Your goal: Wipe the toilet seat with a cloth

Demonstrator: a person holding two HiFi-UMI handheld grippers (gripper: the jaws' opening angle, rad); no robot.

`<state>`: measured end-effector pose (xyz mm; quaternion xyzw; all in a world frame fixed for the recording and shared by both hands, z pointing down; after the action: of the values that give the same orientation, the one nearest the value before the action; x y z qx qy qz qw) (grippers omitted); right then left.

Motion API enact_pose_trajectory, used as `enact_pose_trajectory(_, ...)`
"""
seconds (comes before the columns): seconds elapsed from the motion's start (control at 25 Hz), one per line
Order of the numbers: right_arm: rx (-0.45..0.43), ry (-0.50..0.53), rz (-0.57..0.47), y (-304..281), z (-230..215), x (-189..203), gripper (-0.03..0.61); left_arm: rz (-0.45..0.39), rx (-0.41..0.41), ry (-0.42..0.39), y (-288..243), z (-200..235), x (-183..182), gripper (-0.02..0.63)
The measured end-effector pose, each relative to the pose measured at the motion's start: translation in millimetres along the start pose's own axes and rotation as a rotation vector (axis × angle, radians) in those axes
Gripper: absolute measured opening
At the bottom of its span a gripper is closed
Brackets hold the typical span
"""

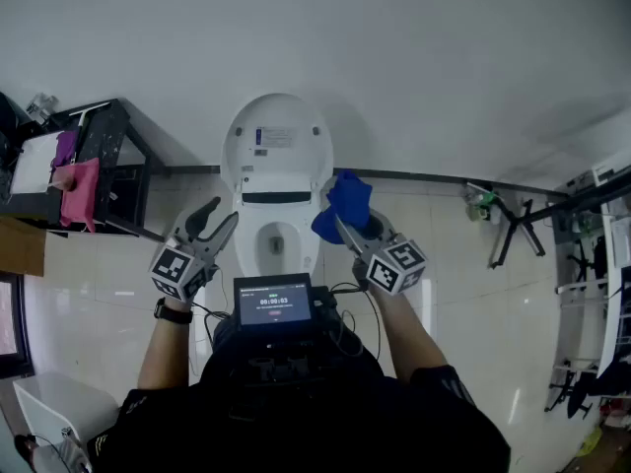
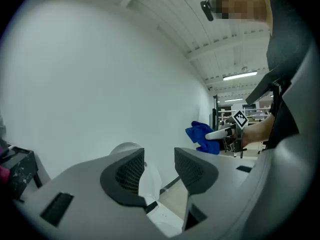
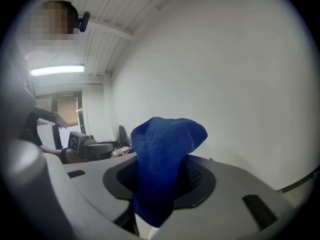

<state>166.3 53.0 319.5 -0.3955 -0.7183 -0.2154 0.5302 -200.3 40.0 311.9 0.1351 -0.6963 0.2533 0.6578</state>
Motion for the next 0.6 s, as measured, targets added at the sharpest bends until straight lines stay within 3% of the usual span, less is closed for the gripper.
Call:
enact_pose_trajectory(0.2, -0.001, 0.022, 0.023, -3, -5, -1, 0.167, 0.007, -0.010, 0.012, -3, -1, -5, 0.195)
enact_pose_trajectory(0.6, -0.006, 0.042, 0.061, -7, -13, 1, 0.167, 0.022, 0.016, -0.041, -11, -3, 2, 0.195)
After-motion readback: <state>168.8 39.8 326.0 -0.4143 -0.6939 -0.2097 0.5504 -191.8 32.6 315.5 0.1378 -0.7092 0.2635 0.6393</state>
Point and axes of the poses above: the fingertips, and each gripper's own axes: y backward along the fingers, z to its left, x out of its underside, the point moved 10 cm from there along y, backward along the fingers, and after that the axes turned 15 degrees about -x, right-handed, at the moved point
